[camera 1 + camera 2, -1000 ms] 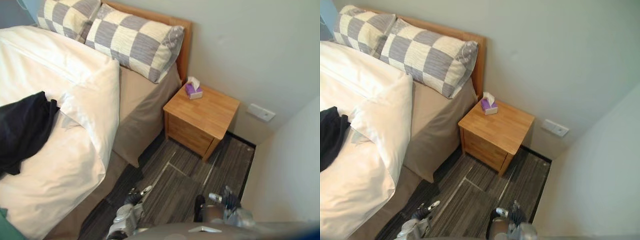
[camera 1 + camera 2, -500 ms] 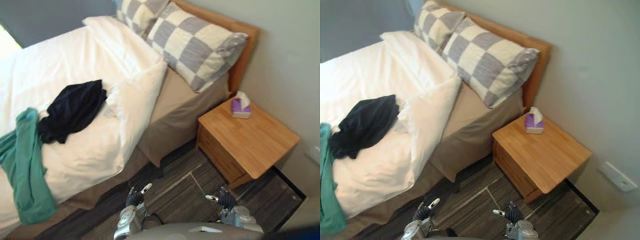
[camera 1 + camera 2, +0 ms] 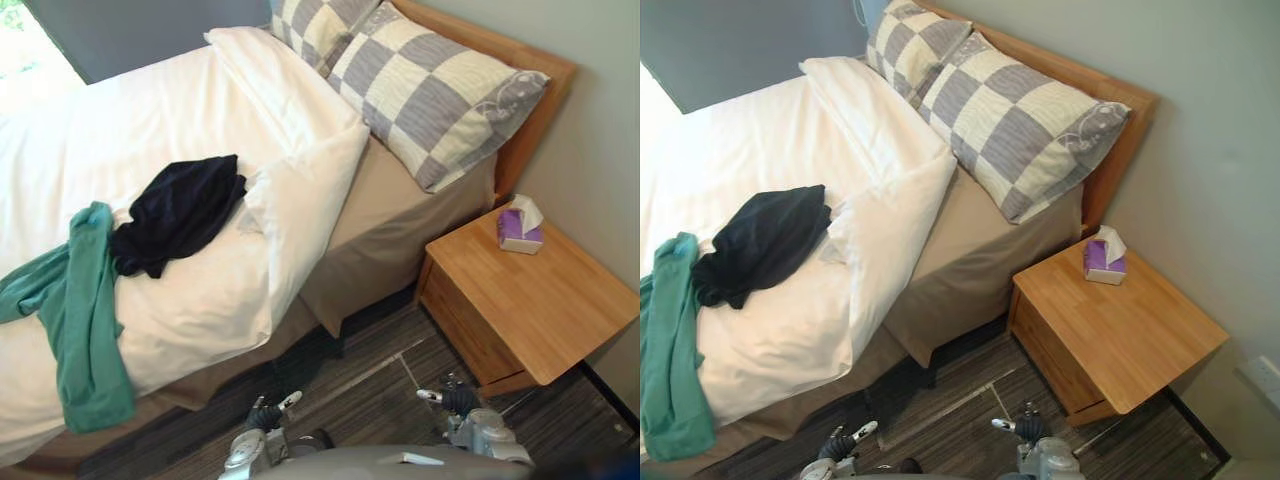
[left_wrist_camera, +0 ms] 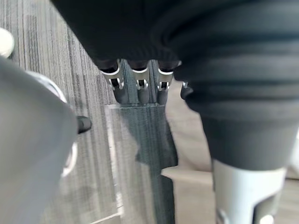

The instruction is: Tidy the bed and pick cloth on bed and put in laundry

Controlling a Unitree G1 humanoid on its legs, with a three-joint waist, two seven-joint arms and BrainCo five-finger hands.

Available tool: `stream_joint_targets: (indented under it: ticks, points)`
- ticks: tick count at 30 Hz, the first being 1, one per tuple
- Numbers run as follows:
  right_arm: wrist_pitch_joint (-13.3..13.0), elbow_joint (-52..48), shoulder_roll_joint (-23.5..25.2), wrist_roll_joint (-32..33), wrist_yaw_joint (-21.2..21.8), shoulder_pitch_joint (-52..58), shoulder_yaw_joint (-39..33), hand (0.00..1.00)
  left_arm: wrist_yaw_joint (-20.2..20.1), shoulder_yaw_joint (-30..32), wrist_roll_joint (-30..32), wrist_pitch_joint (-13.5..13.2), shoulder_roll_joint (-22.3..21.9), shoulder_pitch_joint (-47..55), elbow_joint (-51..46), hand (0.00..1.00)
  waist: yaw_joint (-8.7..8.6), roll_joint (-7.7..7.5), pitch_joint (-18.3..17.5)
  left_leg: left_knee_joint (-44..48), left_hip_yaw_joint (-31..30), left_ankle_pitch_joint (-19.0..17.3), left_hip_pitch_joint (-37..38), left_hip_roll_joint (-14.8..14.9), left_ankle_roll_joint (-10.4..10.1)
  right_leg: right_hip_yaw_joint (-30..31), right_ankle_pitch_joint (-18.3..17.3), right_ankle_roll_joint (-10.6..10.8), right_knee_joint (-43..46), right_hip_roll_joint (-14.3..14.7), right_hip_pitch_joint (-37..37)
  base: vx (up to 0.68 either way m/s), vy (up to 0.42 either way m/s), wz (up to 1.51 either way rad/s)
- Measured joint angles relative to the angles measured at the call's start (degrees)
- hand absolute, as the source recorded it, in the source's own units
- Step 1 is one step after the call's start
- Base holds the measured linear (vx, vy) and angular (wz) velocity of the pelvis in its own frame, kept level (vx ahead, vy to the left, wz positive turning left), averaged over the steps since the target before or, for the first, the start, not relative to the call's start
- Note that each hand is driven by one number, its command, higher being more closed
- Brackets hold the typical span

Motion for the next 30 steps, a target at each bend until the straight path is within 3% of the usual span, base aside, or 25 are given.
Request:
stream_joint_targets:
  ticks: [2,3,4,5,6,8,13,14,21,26,30]
  points:
    - [-0.6,0.6,2.1,1.7,-0.6,0.3,0.1,0.00,-0.1,0.2,0.5,1.3,1.2,-2.6,1.5,0.00,-0.02,-4.08,0.9,-0.6,-4.9,0.9,-1.1,-1.8,-0.6,9.6,2.6,-1.6,-12.8,5.7,-0.5,-0.04,-0.064,1.24]
    - [-0.6,0.6,2.1,1.8,-0.6,0.3,0.1,0.00,-0.1,0.2,0.5,1.3,1.2,-2.6,1.5,0.00,-0.06,-4.15,0.9,-0.6,-4.9,0.9,-1.2,-1.9,-0.7,9.8,3.0,-1.8,-12.9,5.8,-0.5,0.06,-0.063,0.88]
    - [-0.7,0.7,1.8,3.3,-1.6,0.8,0.4,0.00,-0.1,1.6,1.6,1.6,-1.1,-2.9,1.4,0.00,1.18,-2.39,-0.7,-5.1,-6.5,3.8,-0.4,-2.6,-1.3,10.5,3.2,-2.6,-14.9,7.3,-0.1,0.13,-0.040,0.41]
    - [-0.8,0.7,1.8,4.0,-2.0,0.7,0.5,0.00,-0.1,1.9,2.2,1.6,-1.6,-2.9,1.4,0.00,1.34,-2.24,-0.9,-5.1,-6.7,4.3,-0.8,-2.5,-1.1,10.3,3.4,-2.3,-15.6,7.4,0.1,0.19,-0.035,0.56]
    - [-1.3,0.1,1.5,4.6,-2.2,0.6,0.9,0.00,-0.1,2.1,3.0,1.4,-2.5,-2.9,1.4,0.00,1.33,-0.86,-0.9,-5.1,-7.5,4.4,-1.2,-2.4,-1.2,8.9,3.9,-1.8,-16.9,7.4,0.9,0.13,-0.031,0.38]
    - [-1.7,0.1,1.2,5.9,-2.6,0.6,1.0,0.00,-0.1,2.0,4.5,0.7,-3.3,-2.6,1.5,0.00,0.77,-0.13,-1.2,-5.1,-8.4,4.8,-1.2,-2.4,-1.4,6.2,4.9,-2.1,-19.0,7.3,3.6,0.18,-0.039,0.63]
    - [-1.8,0.1,4.0,8.4,-3.4,0.8,3.1,0.00,-0.6,1.9,5.2,-2.1,-2.9,-1.9,0.2,0.00,3.40,-2.96,-2.8,-4.9,-7.1,5.1,0.3,-1.6,-2.7,6.3,5.2,-2.6,-22.3,8.2,7.9,0.15,-0.034,0.35]
    - [-1.8,0.1,6.0,8.4,-4.3,1.6,5.3,0.00,-2.6,0.8,7.4,-2.8,-4.5,0.0,-0.7,0.00,3.24,-1.23,-6.6,-5.2,-3.5,5.5,-0.2,-1.5,-2.1,5.8,7.6,-1.6,-27.3,8.8,9.9,0.00,0.000,0.00]
    - [-1.8,0.0,6.1,8.6,-3.8,2.2,5.1,0.00,-2.6,1.0,7.0,-2.8,-4.4,0.0,-0.8,0.00,3.43,-1.51,-6.6,-5.2,-3.0,5.1,-0.2,-1.4,-2.1,6.3,7.5,-1.6,-27.1,8.6,9.4,-0.01,0.007,-0.03]
    - [-1.6,-1.2,6.1,14.3,-2.3,3.5,2.2,0.00,-3.2,2.0,1.2,-3.2,-4.3,0.1,-0.7,0.00,3.61,-2.33,-7.2,-5.2,-1.6,4.6,-0.6,-1.1,-2.3,6.7,7.3,-1.9,-26.6,8.7,8.6,0.05,-0.005,-0.13]
    - [-1.7,-1.7,5.9,19.4,-7.9,4.4,-3.6,0.00,-4.8,4.2,-5.5,-3.4,-4.3,0.5,-0.7,0.00,3.35,-2.67,-7.2,-5.2,-1.1,4.3,0.6,-1.5,-2.7,6.7,6.7,-2.1,-26.9,8.6,10.0,0.08,-0.018,-0.01]
